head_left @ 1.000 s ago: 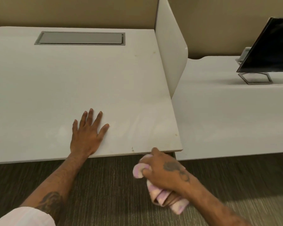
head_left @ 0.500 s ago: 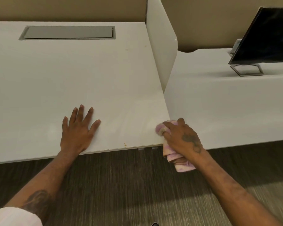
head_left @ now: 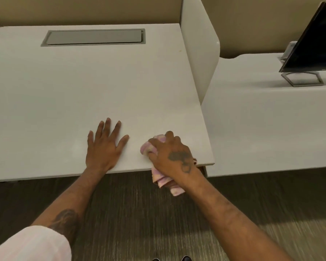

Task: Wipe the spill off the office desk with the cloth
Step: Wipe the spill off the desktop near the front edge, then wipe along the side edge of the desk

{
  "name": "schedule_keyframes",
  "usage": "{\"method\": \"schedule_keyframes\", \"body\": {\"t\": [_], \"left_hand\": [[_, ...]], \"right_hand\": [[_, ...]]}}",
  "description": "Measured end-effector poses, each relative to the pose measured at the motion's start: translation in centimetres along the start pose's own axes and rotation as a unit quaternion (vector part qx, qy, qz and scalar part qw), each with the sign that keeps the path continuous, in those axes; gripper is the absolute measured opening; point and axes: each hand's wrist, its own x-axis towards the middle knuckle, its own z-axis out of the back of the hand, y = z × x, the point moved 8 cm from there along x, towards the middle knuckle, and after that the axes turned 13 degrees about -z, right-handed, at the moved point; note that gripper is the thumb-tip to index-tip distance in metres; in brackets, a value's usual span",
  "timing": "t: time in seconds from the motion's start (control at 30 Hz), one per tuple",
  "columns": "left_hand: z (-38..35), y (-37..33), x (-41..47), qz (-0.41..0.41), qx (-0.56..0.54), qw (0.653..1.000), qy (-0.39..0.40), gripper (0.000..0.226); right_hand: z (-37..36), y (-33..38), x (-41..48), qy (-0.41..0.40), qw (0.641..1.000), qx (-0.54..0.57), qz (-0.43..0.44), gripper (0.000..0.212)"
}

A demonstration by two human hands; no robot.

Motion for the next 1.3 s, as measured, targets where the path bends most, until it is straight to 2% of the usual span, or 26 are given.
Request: {"method": "schedule_keyframes", "body": {"t": [0.13, 0.4, 0.53, 0.63, 0.77, 0.83, 0.9, 0.97, 1.07, 1.2, 1.3], "left_hand": [[-0.1, 0.1, 0.1, -0.002, 0.002, 1.0, 0.003, 0.076], [0.1, -0.2, -0.1, -0.008, -0.002, 1.0, 0.002, 0.073], [0.3, -0.6, -0.3, -0.012, -0.013, 1.0, 0.013, 0.073], [0.6, -0.7, -0.5, -0.017, -0.011, 1.0, 0.003, 0.075], [1.2, -2.0, -0.2, -0.037, -0.016, 0.999, -0.019, 0.082], [1.2, -4.7, 0.5, -0.065, -0.035, 0.997, -0.021, 0.083], [0.8, -9.2, 2.2, -0.103, -0.054, 0.993, -0.021, 0.084], [0.7, -12.8, 3.3, -0.124, -0.09, 0.988, -0.014, 0.084], [-0.8, -18.8, 5.5, -0.164, -0.096, 0.982, 0.017, 0.086], [-2.4, -22.3, 7.9, -0.161, -0.073, 0.983, 0.041, 0.078], [-3.4, -22.7, 8.8, -0.128, -0.068, 0.988, 0.05, 0.071]], "right_hand": [[-0.6, 1.6, -1.8, -0.083, 0.987, -0.128, 0.042, 0.038], [-0.8, -1.0, -5.1, -0.013, 0.983, -0.169, 0.072, 0.048], [0.7, -6.2, -7.8, 0.002, 0.983, -0.185, -0.001, 0.046], [4.1, -11.0, -9.7, -0.01, 0.987, -0.131, -0.096, 0.039], [8.9, -15.6, -9.8, -0.038, 0.983, -0.036, -0.175, 0.035], [10.2, -18.1, -9.1, -0.026, 0.972, 0.059, -0.225, 0.037], [10.8, -20.7, -8.3, 0.005, 0.938, 0.218, -0.271, 0.038], [10.4, -21.2, -7.1, 0.028, 0.895, 0.351, -0.275, 0.035], [9.9, -23.1, -4.6, 0.04, 0.837, 0.486, -0.248, 0.036], [8.5, -24.8, -0.9, 0.061, 0.783, 0.584, -0.204, 0.042], [7.9, -25.7, 1.4, 0.055, 0.764, 0.616, -0.184, 0.052]]}}
